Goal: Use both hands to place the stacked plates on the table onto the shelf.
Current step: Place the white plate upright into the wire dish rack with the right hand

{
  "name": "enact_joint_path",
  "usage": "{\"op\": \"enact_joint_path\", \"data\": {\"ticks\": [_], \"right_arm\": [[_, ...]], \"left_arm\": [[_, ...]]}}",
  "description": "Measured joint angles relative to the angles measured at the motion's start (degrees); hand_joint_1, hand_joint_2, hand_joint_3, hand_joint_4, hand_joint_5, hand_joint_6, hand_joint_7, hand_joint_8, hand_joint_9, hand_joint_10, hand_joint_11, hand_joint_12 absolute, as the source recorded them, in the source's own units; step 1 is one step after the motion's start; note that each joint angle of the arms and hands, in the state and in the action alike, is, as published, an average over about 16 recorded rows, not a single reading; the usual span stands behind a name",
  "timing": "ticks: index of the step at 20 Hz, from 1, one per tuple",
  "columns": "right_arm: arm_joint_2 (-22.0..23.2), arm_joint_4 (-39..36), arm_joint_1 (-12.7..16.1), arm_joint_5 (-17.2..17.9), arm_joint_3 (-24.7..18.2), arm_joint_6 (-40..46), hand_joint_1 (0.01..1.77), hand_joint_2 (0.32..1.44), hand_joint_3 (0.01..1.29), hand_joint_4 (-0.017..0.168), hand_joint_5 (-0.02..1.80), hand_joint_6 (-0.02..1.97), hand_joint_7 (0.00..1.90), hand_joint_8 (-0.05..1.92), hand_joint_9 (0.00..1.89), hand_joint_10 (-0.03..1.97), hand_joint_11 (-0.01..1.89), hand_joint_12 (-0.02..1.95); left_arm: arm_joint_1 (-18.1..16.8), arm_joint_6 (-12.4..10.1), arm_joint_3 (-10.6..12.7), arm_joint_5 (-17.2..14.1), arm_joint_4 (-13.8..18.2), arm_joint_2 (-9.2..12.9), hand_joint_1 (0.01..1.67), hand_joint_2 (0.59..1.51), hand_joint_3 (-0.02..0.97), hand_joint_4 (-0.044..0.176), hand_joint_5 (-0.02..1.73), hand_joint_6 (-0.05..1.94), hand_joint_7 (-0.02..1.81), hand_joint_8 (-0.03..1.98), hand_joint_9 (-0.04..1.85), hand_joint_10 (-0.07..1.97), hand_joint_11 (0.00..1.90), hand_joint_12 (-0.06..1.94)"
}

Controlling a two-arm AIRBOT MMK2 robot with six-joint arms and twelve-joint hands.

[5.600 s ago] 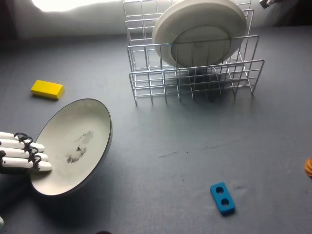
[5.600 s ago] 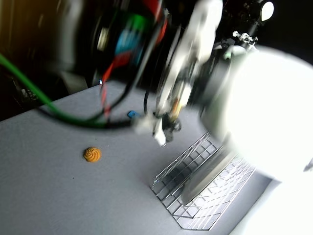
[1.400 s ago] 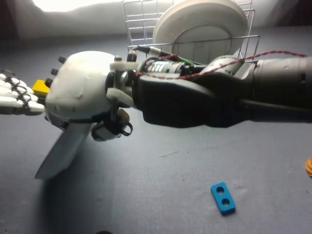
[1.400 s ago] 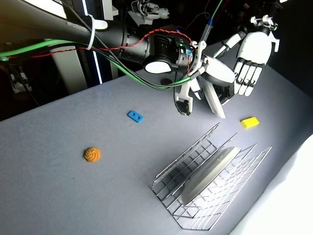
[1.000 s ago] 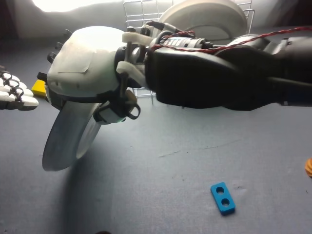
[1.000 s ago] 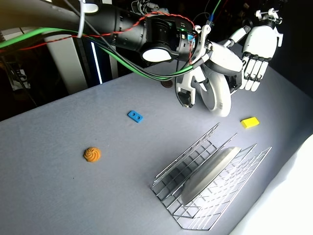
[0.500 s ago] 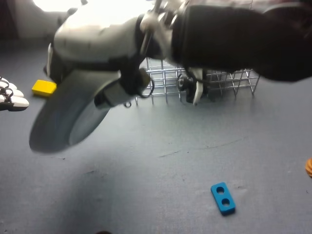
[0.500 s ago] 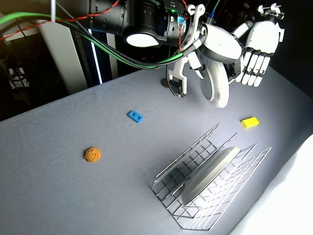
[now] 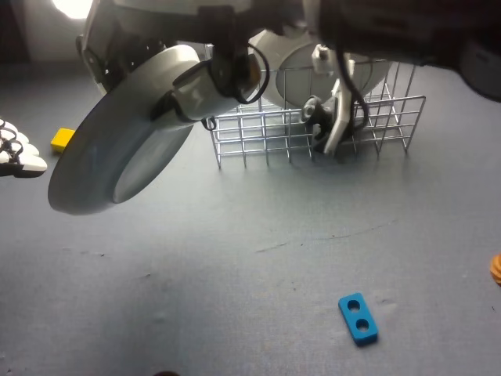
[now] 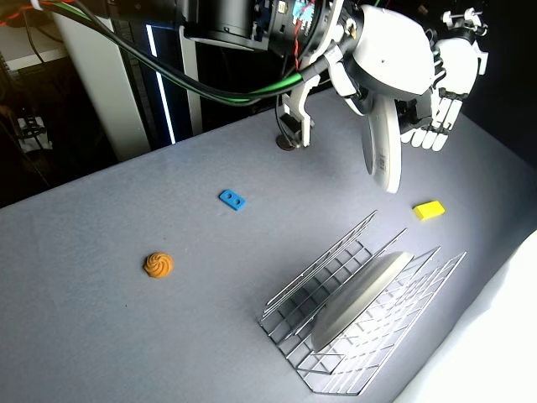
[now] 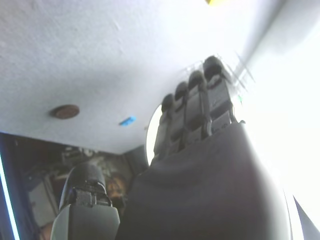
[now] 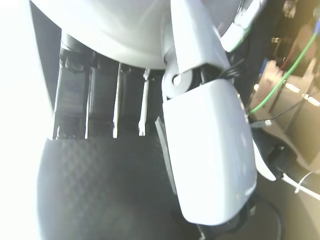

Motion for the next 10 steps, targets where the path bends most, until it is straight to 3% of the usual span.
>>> {"op": "enact_joint_path", "data": {"ticks": [10], "right_arm": [[4.58, 14.45, 2.49, 0.71, -0.87, -1.68, 1.36, 1.02, 0.02, -0.007, 0.88, 1.04, 0.99, 1.00, 0.88, 1.16, 0.70, 1.17]], "left_arm": [[-0.01, 0.16, 0.53, -0.28, 0.40, -0.39, 0.02, 1.107, 0.010, 0.001, 0.07, 0.02, 0.08, 0.00, 0.07, 0.01, 0.02, 0.19]]}}
